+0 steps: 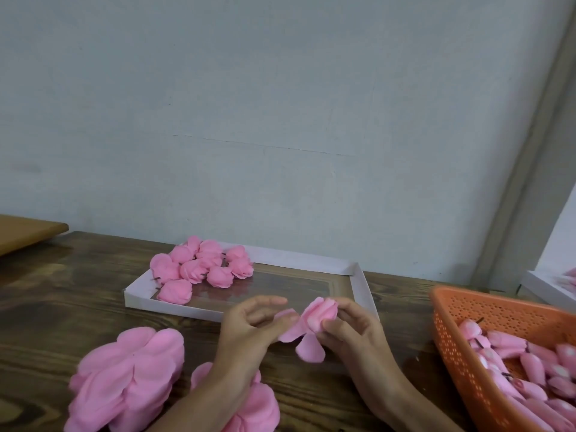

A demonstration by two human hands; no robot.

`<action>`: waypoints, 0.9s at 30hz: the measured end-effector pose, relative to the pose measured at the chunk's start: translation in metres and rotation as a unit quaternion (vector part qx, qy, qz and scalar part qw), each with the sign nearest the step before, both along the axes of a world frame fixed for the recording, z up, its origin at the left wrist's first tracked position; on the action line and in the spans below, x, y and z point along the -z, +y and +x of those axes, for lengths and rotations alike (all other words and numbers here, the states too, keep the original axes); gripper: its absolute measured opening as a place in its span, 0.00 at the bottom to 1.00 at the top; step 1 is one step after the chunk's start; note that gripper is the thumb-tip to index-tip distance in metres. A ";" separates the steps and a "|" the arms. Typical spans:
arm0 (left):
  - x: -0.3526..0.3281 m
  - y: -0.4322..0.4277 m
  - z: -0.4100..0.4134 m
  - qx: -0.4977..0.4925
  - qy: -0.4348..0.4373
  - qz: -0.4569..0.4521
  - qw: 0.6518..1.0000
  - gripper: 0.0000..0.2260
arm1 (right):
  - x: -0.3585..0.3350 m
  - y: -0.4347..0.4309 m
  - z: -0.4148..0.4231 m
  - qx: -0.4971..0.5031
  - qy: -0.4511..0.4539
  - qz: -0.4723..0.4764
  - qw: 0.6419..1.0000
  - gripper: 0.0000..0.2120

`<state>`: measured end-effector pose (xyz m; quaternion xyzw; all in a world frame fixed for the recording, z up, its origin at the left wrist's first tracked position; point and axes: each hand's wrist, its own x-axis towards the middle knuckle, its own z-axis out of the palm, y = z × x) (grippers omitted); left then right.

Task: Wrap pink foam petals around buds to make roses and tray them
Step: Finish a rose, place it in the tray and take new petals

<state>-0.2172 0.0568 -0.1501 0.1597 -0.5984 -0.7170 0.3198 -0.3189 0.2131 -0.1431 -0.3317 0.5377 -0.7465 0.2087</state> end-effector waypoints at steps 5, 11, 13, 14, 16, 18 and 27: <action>-0.001 0.003 0.002 -0.022 0.014 -0.009 1.000 0.10 | -0.001 0.002 0.004 -0.026 0.054 0.022 0.998 0.12; -0.005 0.006 0.002 -0.023 0.050 0.005 0.998 0.07 | -0.004 -0.001 0.009 -0.007 0.102 0.035 0.994 0.11; -0.007 0.008 0.003 -0.011 0.062 0.009 0.998 0.12 | -0.003 0.000 0.008 -0.005 0.092 0.030 0.995 0.12; -0.008 0.009 0.004 -0.006 0.065 0.010 0.998 0.15 | -0.003 0.000 0.007 -0.007 0.085 0.028 0.996 0.11; -0.008 0.009 0.005 -0.002 0.067 -0.003 0.998 0.17 | -0.003 0.001 0.007 -0.013 0.081 0.033 0.996 0.10; -0.009 0.009 0.006 0.002 0.066 -0.027 0.997 0.17 | -0.003 0.001 0.008 -0.019 0.090 0.044 0.995 0.10; -0.012 0.013 0.006 0.025 0.087 -0.031 0.995 0.13 | -0.002 -0.002 0.009 0.020 0.151 0.077 0.985 0.08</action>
